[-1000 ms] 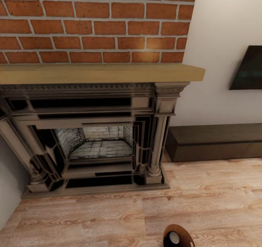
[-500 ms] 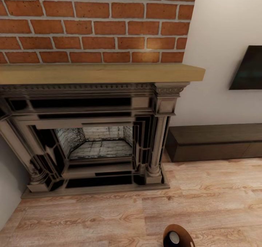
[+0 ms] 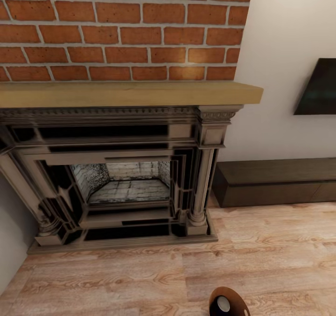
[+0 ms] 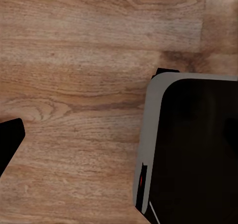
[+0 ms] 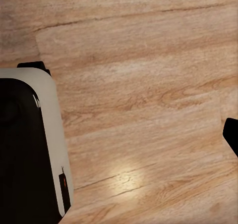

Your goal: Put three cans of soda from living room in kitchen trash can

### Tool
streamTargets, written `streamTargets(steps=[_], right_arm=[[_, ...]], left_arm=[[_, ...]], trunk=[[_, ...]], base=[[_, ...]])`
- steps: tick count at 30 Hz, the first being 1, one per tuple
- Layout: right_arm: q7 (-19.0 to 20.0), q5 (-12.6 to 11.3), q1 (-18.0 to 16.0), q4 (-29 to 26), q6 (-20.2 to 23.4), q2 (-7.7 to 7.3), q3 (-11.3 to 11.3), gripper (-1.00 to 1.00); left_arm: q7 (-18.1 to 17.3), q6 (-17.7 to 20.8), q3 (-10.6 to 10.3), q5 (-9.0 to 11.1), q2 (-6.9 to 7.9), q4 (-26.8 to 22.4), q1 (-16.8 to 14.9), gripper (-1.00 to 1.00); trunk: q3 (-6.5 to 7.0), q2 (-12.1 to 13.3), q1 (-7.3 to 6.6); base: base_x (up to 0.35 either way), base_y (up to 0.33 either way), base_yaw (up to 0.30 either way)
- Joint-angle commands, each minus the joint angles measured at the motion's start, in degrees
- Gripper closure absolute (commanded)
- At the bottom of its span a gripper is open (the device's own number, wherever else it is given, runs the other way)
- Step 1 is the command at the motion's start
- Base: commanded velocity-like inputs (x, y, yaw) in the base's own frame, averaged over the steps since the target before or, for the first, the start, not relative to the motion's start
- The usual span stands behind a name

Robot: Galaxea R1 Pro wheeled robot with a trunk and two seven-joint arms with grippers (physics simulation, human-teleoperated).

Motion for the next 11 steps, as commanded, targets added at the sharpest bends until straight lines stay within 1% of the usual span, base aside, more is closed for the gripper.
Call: streamTargets(steps=[1,11], right_arm=[[0.0,0.0,0.0,0.0,0.0,0.0,0.0,-1.0],[0.0,0.03,0.0,0.0,0.0,0.0,0.0,-1.0]], left_arm=[[0.0,0.0,0.0,0.0,0.0,0.0,0.0,-1.0],[0.0,0.0,0.0,0.0,0.01,0.0,-0.01,-1.0]], trunk=[[0.0,0.0,0.0],[0.0,0.0,0.0]], base=[[0.0,0.0,0.0],[0.0,0.0,0.0]])
